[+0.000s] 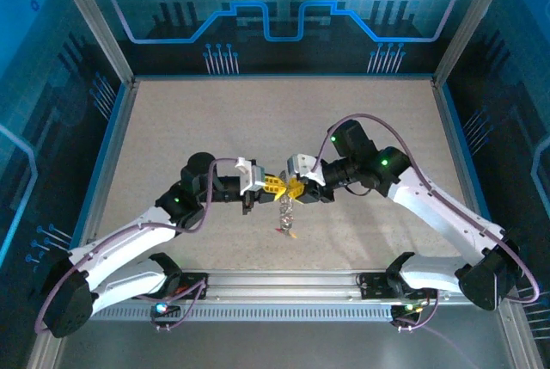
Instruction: Put the keys on the keyring
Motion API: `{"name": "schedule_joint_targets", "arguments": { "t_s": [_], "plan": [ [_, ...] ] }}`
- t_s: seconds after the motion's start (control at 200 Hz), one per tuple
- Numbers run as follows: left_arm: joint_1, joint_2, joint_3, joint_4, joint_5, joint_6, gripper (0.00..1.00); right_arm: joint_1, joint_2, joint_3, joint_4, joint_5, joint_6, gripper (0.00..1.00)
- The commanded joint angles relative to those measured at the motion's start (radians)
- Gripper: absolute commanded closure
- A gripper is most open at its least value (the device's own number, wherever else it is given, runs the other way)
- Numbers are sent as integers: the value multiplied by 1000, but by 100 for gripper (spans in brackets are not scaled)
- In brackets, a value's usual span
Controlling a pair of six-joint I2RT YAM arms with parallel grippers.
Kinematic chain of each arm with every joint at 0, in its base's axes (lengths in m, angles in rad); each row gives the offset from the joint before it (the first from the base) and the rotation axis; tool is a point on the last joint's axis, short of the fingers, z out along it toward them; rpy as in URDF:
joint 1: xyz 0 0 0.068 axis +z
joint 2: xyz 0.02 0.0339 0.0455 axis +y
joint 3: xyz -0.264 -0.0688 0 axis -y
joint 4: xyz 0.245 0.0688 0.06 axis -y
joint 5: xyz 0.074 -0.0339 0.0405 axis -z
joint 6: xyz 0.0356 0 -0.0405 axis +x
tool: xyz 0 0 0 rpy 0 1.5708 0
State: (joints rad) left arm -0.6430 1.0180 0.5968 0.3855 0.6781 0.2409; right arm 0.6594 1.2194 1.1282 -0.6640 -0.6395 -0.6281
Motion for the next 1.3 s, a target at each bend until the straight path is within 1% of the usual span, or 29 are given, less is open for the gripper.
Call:
{"name": "schedule_joint_targets", "arguments": {
  "t_s": [0.0, 0.175, 0.23, 0.25, 0.3, 0.35, 0.485, 0.55, 0.6, 0.685, 0.79, 0.951, 1.081, 1.151, 1.231, 1.296],
  "plan": [
    [13, -22, -7, 119, 53, -38, 100, -1, -15, -11, 13, -4, 7, 78],
    [38, -39, -4, 111, 89, -50, 100, -52, -88, -57, 39, -21, 27, 74],
    [43, -41, -8, 112, 92, -49, 100, -66, -116, -85, 60, -47, 32, 69],
    [46, -41, -8, 113, 96, -50, 100, -66, -127, -97, 71, -46, 37, 65],
    [49, -39, -8, 120, 101, -56, 100, -68, -154, -129, 100, -45, 47, 60],
    [49, -38, -6, 130, 103, -66, 100, -69, -173, -161, 134, -41, 65, 58],
    [48, -30, -4, 157, 108, -84, 100, -62, -179, -221, 255, -21, 177, 58],
    [49, -25, 1, 156, 104, -88, 100, -39, -186, -243, 341, 27, 239, 57],
    [50, -21, 5, 161, 102, -96, 100, -17, -191, -297, 422, 88, 293, 57],
    [49, -14, 5, 181, 108, -110, 100, 21, -195, -336, 519, 159, 333, 58],
    [50, -6, 6, 181, 88, -115, 100, 69, -193, -359, 564, 186, 323, 58],
    [50, 5, 1, 193, 66, -127, 100, 95, -198, -389, 620, 202, 346, 56],
    [50, 13, -3, 226, 63, -150, 100, 118, -196, -416, 674, 286, 376, 57],
    [50, 21, -11, 250, 64, -157, 100, 128, -192, -421, 684, 321, 369, 59],
    [50, 28, -13, 252, 62, -158, 100, 134, -197, -426, 684, 329, 348, 66],
    [51, 28, -17, 252, 55, -162, 100, 135, -207, -427, 678, 342, 330, 69]
  ]
}}
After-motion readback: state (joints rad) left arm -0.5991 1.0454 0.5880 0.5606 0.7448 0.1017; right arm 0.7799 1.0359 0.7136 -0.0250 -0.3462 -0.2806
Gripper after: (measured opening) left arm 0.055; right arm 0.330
